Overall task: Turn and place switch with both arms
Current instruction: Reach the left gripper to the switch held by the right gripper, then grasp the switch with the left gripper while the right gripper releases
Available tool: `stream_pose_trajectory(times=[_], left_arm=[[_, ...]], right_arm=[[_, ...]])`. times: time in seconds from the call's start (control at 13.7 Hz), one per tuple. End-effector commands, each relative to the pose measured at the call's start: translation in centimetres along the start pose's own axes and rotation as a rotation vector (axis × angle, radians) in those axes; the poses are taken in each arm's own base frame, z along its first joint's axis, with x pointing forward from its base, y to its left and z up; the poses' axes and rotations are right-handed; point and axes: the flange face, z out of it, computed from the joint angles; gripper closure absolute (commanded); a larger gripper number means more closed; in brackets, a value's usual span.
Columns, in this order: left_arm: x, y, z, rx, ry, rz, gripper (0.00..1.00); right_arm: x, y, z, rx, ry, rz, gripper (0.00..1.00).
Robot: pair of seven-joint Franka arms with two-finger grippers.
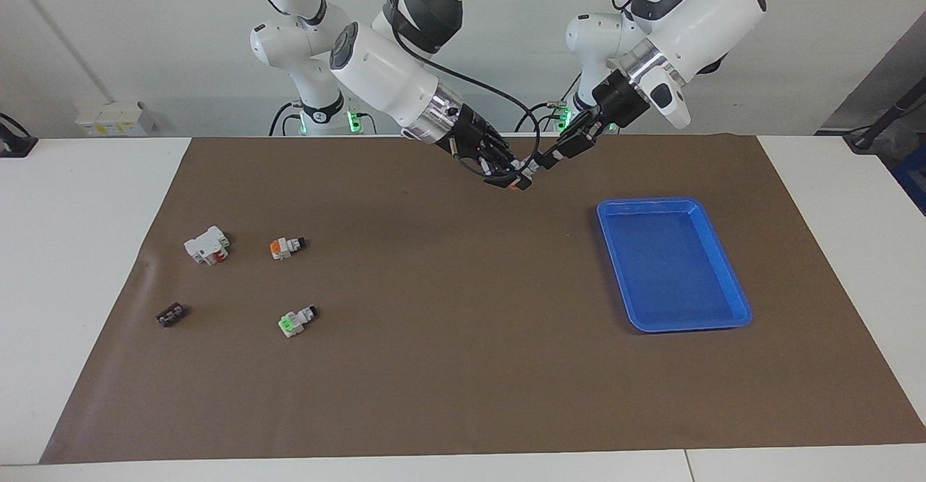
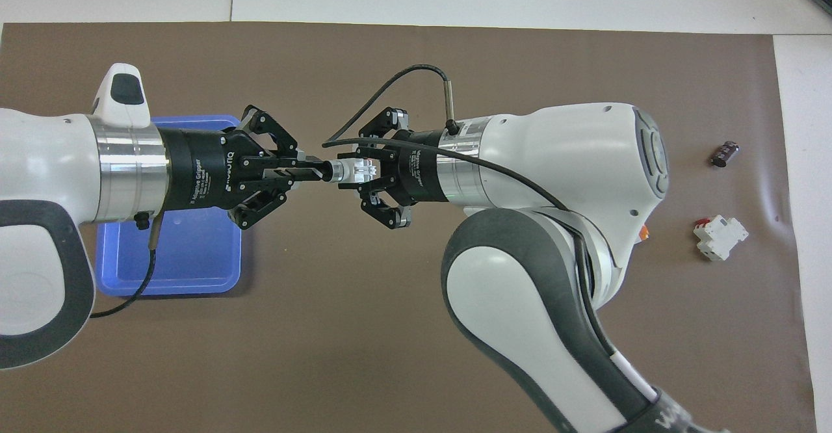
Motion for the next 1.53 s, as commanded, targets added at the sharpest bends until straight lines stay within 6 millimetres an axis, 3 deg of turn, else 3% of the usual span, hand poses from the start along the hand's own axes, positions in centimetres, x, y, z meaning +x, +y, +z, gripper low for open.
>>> stream_pose_trajectory(times=[0.0, 1.24, 1.31, 1.38, 1.46], left_arm=[[-1.06, -1.9, 0.46, 0.038, -0.011, -0.045, 1.0], [-0.27, -1.78, -0.02, 0.023, 0.001, -0.048, 1.0], [-0.27, -1.78, -0.03, 0.023, 0.001, -0.048, 1.0], [-0.27, -1.78, -0.03, 0.023, 0.001, -0.048, 1.0], [-0.2, -1.77, -0.08, 0.022, 0.001, -0.047, 1.0]], right_arm=[[-0.22, -1.05, -1.07, 0.042, -0.025, 0.022, 1.0], [-0.22, -1.09, -1.21, 0.044, -0.025, 0.022, 0.98], [-0.4, -1.0, -1.3, 0.043, -0.02, 0.008, 0.64], [-0.78, -0.79, -1.24, 0.042, -0.014, -0.014, 0.01], [-0.88, -0.72, -1.26, 0.042, 0.0, -0.035, 0.0]])
